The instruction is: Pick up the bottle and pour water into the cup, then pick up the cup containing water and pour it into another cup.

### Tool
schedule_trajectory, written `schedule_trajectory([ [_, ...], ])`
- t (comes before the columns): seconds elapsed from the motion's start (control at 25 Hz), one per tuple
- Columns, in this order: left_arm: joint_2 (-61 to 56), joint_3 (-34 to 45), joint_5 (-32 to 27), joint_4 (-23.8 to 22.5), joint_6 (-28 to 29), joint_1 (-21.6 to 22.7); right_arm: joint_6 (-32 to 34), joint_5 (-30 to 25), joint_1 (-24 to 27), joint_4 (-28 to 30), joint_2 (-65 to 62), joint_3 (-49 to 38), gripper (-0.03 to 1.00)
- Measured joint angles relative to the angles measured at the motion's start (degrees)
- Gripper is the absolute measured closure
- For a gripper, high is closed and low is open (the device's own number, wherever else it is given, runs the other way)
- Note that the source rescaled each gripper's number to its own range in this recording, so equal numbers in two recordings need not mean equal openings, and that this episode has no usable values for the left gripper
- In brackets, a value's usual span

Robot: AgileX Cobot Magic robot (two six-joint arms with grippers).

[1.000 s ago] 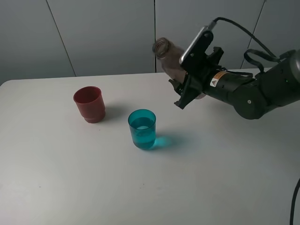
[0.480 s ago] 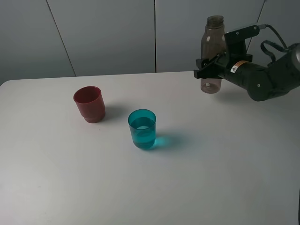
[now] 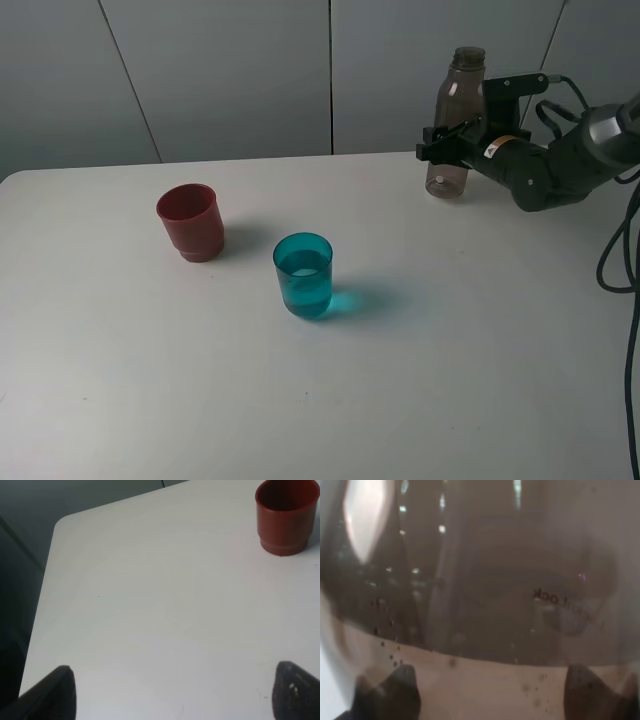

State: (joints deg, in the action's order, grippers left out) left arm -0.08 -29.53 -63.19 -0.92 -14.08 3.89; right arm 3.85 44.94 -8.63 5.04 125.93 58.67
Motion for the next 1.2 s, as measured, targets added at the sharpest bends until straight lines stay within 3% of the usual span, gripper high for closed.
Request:
schedule_trajectory([
  [1.2,0.00,0.00,0.00,0.00,0.00,0.00,0.00,-2.16,0.00,0.63,0.00,0.27,0.92],
])
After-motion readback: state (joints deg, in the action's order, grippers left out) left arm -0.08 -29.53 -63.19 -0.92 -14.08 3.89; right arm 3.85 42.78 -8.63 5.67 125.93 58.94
